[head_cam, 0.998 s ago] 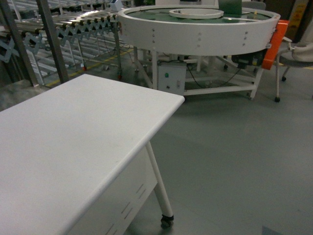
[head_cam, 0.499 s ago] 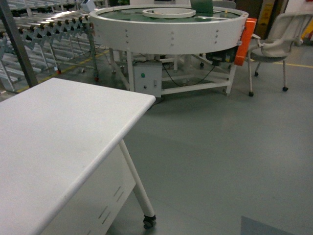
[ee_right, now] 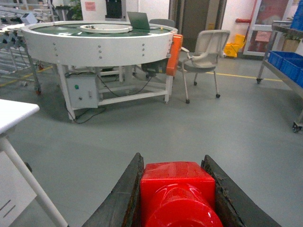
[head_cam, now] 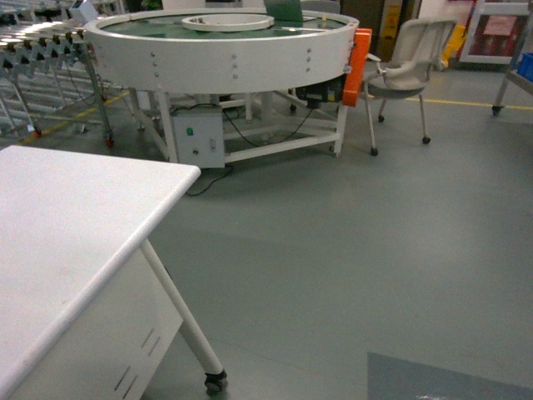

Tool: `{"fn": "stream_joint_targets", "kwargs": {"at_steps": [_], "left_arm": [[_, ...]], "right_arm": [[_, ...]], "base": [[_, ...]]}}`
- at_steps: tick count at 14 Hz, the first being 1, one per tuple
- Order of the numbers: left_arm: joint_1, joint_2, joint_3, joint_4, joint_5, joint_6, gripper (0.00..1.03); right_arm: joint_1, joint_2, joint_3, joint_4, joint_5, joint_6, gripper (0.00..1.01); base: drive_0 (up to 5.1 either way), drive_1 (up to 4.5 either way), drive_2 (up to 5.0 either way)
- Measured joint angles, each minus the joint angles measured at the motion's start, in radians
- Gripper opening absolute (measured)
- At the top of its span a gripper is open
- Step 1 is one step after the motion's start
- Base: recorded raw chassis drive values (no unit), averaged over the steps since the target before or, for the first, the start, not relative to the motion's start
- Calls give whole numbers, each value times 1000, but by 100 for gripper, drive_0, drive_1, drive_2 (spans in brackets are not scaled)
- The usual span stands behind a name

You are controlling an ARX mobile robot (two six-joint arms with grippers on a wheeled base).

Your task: Pick red block from blue box to shelf

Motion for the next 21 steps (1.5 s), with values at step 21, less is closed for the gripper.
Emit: {"fn": "stream_joint_targets", "kwargs": {"at_steps": [21], "left_arm": [[0,0,0,1,0,0,98]], "right_arm": [[0,0,0,1,0,0,28]], "base": [[-116,-39,-193]]}}
